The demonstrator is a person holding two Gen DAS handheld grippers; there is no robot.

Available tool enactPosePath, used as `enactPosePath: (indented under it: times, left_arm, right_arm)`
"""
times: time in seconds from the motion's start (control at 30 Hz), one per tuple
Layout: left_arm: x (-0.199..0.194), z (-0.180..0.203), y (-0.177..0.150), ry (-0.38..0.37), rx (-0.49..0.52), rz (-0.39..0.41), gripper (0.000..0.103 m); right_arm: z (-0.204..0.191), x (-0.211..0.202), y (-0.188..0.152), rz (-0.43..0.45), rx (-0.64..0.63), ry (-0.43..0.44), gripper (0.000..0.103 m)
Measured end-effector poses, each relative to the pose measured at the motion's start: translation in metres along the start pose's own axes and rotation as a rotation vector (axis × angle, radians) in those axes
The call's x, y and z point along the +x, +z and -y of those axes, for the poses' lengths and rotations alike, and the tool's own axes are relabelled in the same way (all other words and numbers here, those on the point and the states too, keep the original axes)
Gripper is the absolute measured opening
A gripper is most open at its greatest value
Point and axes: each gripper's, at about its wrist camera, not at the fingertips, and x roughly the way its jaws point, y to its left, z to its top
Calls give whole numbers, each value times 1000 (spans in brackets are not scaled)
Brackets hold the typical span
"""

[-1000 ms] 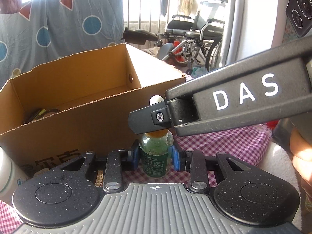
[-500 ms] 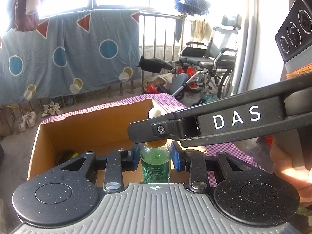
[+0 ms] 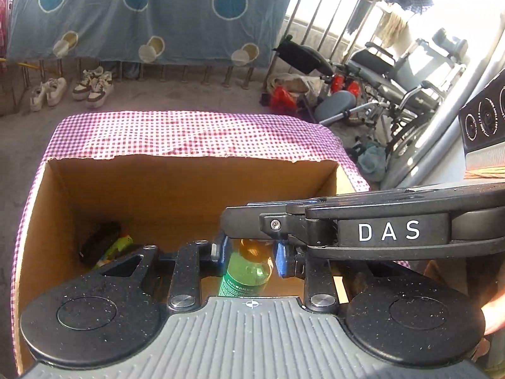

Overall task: Organize rigid objects
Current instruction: 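Lift the green dropper bottle with the right tool into the box and release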

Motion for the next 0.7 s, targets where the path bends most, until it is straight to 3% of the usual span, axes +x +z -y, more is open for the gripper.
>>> enactPosePath:
  times: [0.03,0.23,0.5,0.57,0.7]
  left_arm:
    - [5,-5,3,0,-20,-7,23]
    - [18,-15,15,14,-55,-14,22]
    - [9,5,14,20,17,-15,25]
    - [3,11,12,24,30,-13,29]
    - [-18,17,5,27,43,12,58]
  right_arm:
    - [4,6,4,-6,-2,1,12]
    - [14,30,20,-12,-12,-23,11]
    - [20,15,19,8,10,0,11]
    - [18,4,17,18,15,2,12]
    - [10,-29,11,39,24,-3,13]
